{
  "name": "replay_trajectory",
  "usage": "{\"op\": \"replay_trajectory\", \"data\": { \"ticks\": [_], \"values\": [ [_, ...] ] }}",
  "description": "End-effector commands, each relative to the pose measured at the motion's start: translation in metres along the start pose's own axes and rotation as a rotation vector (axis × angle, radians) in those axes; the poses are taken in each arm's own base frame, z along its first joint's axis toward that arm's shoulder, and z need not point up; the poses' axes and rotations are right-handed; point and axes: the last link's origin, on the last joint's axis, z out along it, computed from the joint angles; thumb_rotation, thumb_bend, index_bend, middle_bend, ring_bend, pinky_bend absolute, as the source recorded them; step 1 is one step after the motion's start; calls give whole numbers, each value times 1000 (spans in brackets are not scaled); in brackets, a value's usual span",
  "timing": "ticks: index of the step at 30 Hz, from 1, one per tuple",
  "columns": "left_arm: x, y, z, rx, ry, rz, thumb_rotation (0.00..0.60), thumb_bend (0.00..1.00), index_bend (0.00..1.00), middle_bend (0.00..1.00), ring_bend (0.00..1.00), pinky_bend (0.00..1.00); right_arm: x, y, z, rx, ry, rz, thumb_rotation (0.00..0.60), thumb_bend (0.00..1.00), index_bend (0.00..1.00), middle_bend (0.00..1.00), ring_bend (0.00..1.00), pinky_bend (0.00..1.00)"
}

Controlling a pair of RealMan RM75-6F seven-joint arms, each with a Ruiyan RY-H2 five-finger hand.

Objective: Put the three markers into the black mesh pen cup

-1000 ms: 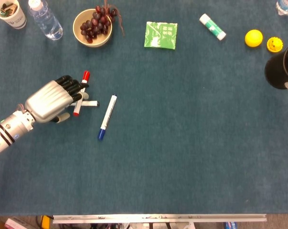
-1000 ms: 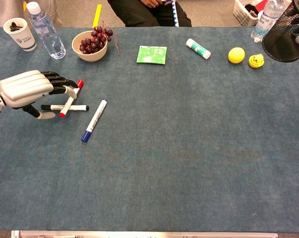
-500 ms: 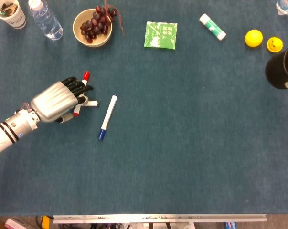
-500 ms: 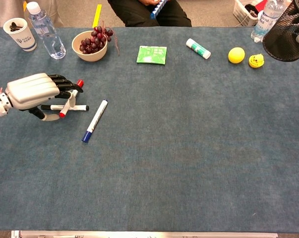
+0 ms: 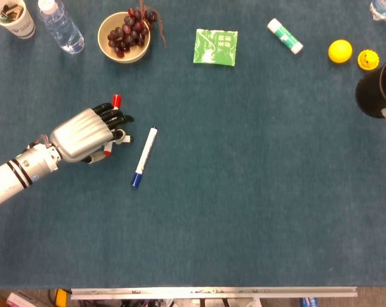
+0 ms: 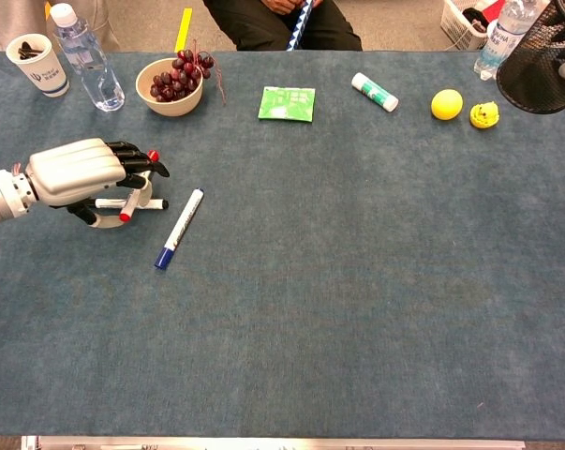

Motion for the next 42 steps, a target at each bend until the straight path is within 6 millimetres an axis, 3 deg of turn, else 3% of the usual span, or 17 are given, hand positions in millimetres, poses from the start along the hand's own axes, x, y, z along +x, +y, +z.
{"op": "replay_trajectory", "data": {
  "ticks": [1,7,22,42],
  "values": [
    [1,3,2,-12,8,-5,600,235,442,183,192,208,0,0,0,-1,1,1,600,358,495,447,330,294],
    [3,9,7,-39,16,-2,600,236,463,191,192,208,1,1,0,-2,2,4,600,357,499,447,332,295],
    [6,-1,4,-24,-8,40,600,236,457,192,192,208,5,4,-2,-3,13,9,600,358,502,447,335,294],
    [5,5,15,-48,-10,28,600,236,520,204,192,211,7,6,-4,-11,21,12,600,357,503,447,336,294]
  ]
}}
